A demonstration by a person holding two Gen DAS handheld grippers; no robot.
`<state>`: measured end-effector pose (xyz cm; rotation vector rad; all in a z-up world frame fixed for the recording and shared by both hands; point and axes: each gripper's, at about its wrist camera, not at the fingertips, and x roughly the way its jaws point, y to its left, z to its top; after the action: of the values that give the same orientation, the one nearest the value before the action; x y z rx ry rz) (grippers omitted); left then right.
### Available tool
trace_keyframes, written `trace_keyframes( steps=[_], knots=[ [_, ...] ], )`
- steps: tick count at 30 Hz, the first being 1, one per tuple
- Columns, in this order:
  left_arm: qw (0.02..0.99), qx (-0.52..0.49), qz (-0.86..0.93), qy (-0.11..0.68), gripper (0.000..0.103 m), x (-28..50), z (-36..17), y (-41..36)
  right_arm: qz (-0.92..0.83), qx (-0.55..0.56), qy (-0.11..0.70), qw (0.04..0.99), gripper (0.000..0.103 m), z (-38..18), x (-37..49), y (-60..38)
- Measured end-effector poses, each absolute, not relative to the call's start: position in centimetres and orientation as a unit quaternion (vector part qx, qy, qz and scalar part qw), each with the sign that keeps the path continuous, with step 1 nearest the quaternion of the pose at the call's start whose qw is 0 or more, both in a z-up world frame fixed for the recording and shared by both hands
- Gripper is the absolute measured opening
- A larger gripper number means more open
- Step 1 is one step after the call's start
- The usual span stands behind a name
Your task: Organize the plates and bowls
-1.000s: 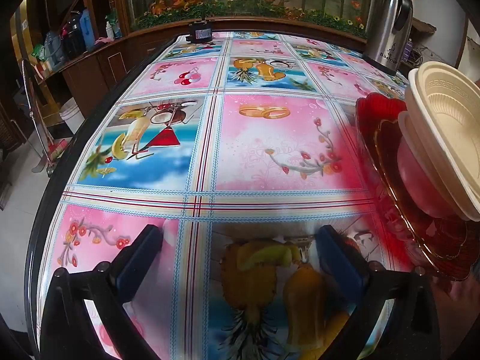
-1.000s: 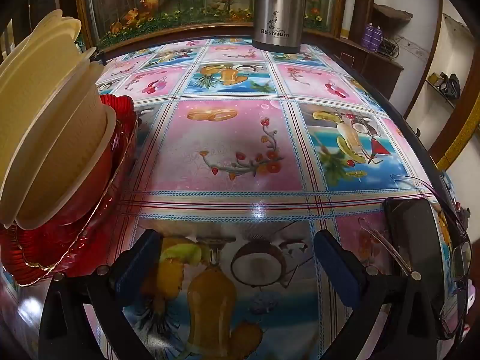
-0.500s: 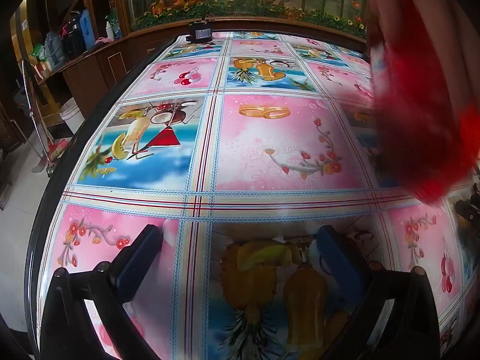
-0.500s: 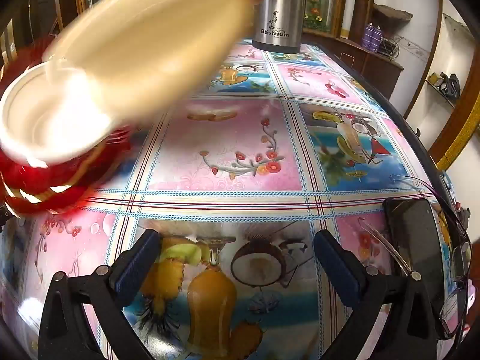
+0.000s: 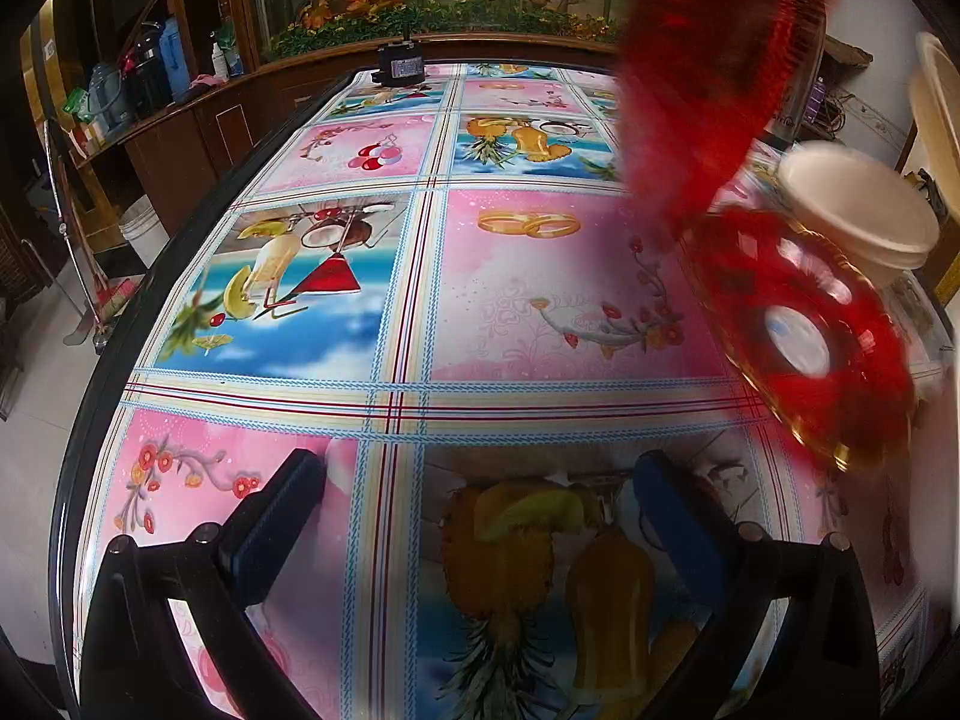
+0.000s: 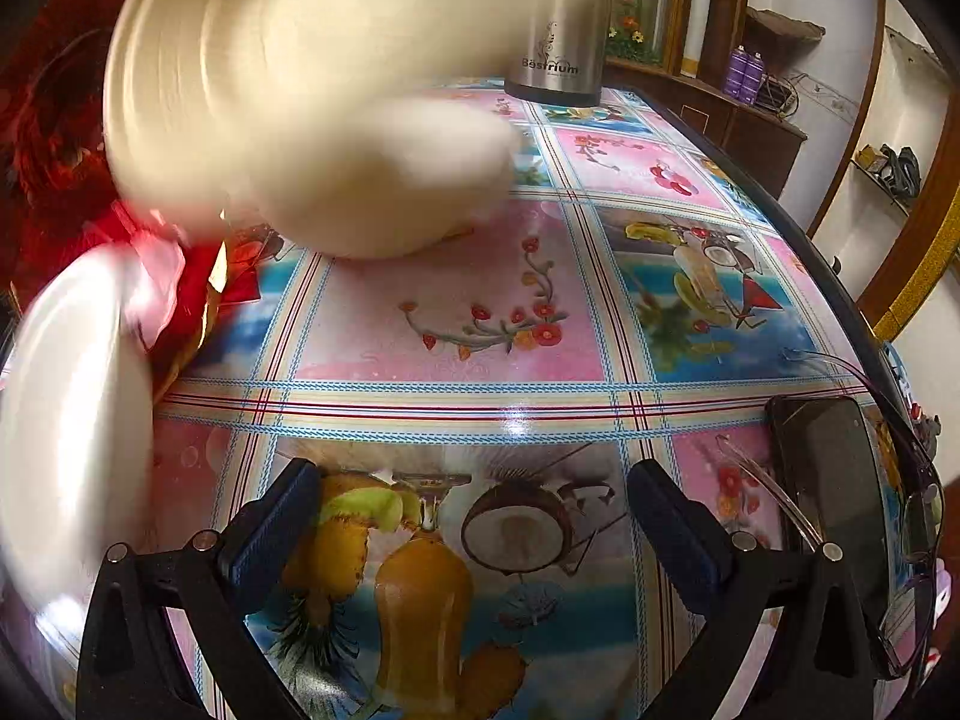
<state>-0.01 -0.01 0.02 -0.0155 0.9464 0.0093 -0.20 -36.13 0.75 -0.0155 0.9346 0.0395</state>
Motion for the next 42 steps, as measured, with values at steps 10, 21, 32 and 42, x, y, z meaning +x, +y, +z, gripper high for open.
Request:
trace_keyframes(
  steps=[10,21,32,42],
  knots=[
    [0.89,-0.008,0.004,0.455,0.103,-0.21,-0.01,0.02,0.018,-0.008,0.451,0.892,0.102,0.52,-0.02,-35.92],
    [0.89,-0.008,0.005,0.455,0.103,-0.28,-0.54,0.02,0.018,-0.007,0.452,0.892,0.102,0.66,0.05,-35.87],
    [0.89,-0.016,0.016,0.455,0.103,-0.28,-0.03,0.35,0.014,-0.006,0.452,0.892,0.102,0.72,0.21,-35.99],
    [0.89,-0.016,0.016,0.455,0.103,-0.27,0.01,0.35,0.015,-0.006,0.451,0.892,0.102,0.67,0.14,-36.13]
  ],
)
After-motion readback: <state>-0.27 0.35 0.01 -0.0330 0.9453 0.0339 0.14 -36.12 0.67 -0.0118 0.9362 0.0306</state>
